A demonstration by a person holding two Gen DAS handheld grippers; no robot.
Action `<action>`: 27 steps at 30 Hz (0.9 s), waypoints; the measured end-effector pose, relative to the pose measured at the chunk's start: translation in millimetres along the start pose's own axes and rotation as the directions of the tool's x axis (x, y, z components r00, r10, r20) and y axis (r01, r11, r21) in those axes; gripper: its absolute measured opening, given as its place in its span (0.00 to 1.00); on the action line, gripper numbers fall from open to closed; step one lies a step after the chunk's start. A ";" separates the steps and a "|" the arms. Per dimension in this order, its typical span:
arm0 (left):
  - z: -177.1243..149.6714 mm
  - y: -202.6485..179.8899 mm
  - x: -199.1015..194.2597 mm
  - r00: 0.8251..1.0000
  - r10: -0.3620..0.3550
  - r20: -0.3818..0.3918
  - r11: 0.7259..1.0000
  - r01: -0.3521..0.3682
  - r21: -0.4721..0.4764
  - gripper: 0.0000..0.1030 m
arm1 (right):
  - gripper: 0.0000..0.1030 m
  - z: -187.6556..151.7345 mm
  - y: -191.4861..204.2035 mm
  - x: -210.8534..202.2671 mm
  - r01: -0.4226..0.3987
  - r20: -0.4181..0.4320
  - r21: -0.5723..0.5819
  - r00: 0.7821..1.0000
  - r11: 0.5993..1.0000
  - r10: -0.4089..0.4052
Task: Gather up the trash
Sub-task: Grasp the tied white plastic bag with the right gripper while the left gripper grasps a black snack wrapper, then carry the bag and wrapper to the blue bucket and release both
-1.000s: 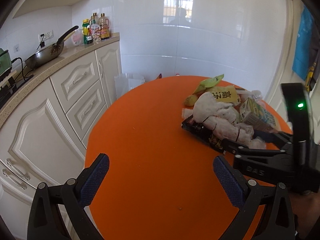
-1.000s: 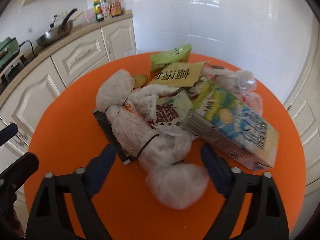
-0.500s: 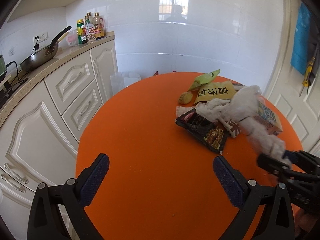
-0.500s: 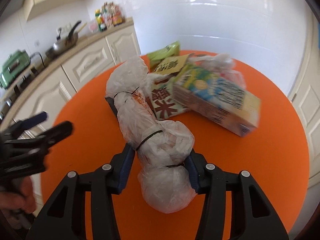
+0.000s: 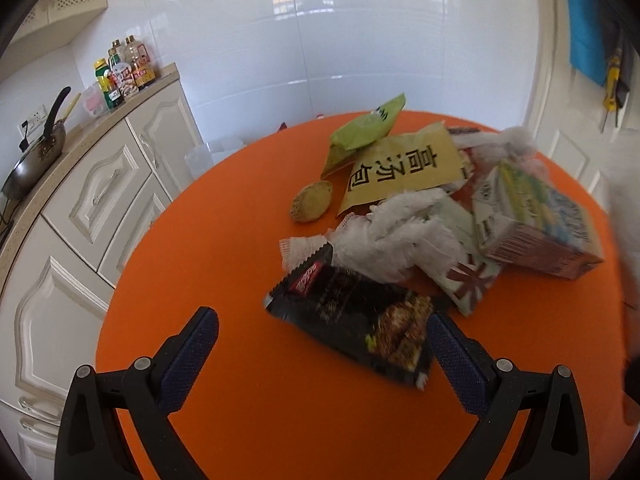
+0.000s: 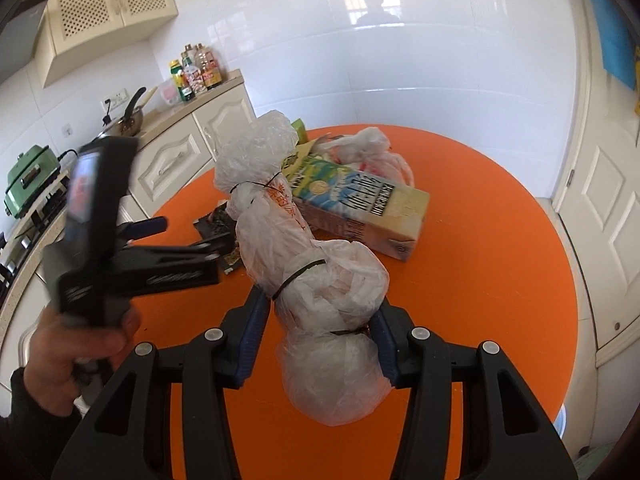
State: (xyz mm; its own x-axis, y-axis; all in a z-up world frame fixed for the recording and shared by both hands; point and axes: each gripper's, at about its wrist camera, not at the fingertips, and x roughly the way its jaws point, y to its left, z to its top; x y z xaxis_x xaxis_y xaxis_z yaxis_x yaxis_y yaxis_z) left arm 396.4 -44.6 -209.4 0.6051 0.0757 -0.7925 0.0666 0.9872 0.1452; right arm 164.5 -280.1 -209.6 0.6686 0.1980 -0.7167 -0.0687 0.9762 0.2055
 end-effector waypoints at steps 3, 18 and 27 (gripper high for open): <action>6.1 5.9 24.4 0.994 -0.108 -0.033 0.993 0.107 -0.044 0.90 | 0.48 -0.8 -5.5 -5.5 -0.001 0.005 0.008 1.000 1.000 0.001; -4.7 19.5 11.4 0.946 -0.315 0.080 0.946 0.320 -0.050 0.03 | 0.48 -5.7 -14.8 -17.7 0.001 0.016 0.038 1.000 0.999 -0.001; -20.4 23.3 -40.4 0.930 -0.312 0.195 0.946 0.323 -0.028 0.03 | 0.48 -3.4 -22.3 -41.3 0.012 0.062 0.065 0.998 0.998 -0.016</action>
State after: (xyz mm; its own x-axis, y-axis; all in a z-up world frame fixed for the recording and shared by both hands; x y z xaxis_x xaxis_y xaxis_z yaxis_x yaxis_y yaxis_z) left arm 357.3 -21.8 -186.1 0.6963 -0.2651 -0.6670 0.2365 0.9621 -0.1355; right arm 135.9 -309.7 -186.9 0.7140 0.1769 -0.6774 -0.0130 0.9707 0.2399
